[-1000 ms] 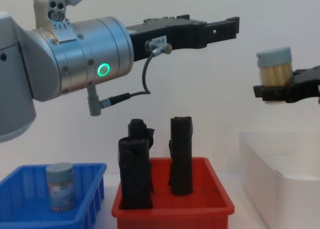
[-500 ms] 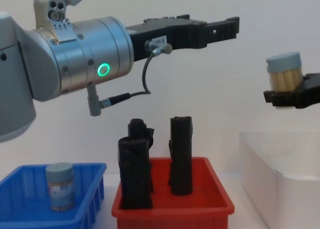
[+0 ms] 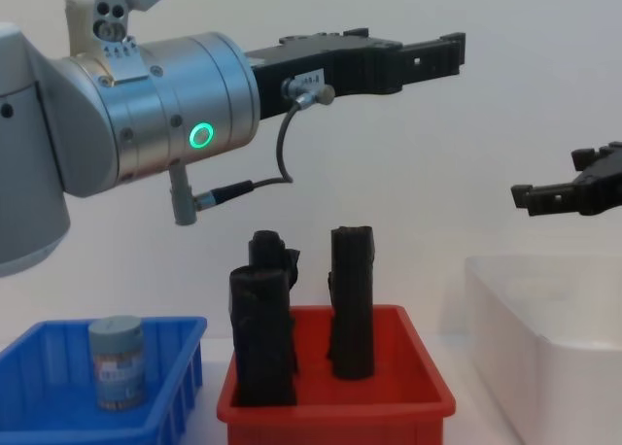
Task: Pick the cotton swabs from the blue box and place them into the white box.
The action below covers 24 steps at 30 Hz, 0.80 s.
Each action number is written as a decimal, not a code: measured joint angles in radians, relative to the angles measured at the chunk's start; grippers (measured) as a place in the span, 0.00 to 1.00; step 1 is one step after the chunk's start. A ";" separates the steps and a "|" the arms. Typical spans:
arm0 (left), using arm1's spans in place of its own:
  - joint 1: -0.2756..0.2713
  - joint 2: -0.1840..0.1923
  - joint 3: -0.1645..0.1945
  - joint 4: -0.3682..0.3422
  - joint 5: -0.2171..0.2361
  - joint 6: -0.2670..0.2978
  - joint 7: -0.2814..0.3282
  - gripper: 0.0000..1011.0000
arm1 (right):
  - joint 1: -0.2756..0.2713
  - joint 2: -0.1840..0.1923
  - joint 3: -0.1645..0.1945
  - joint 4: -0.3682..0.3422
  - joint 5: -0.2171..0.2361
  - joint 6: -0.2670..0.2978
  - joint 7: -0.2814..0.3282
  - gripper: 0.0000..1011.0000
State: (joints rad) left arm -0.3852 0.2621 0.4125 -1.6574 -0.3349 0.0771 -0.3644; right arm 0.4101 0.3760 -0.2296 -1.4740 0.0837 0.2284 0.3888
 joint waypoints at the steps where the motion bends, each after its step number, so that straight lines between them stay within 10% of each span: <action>1: 0.000 0.000 0.000 0.000 0.000 0.000 0.000 0.99 | 0.000 0.000 0.000 0.000 0.000 0.000 -0.001 0.98; 24: 0.000 0.000 0.000 0.000 0.000 0.000 0.000 0.99 | -0.003 0.002 0.000 0.001 -0.002 -0.003 -0.004 0.99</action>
State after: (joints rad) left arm -0.3852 0.2622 0.4125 -1.6574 -0.3349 0.0771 -0.3644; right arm 0.4074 0.3776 -0.2296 -1.4732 0.0814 0.2257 0.3845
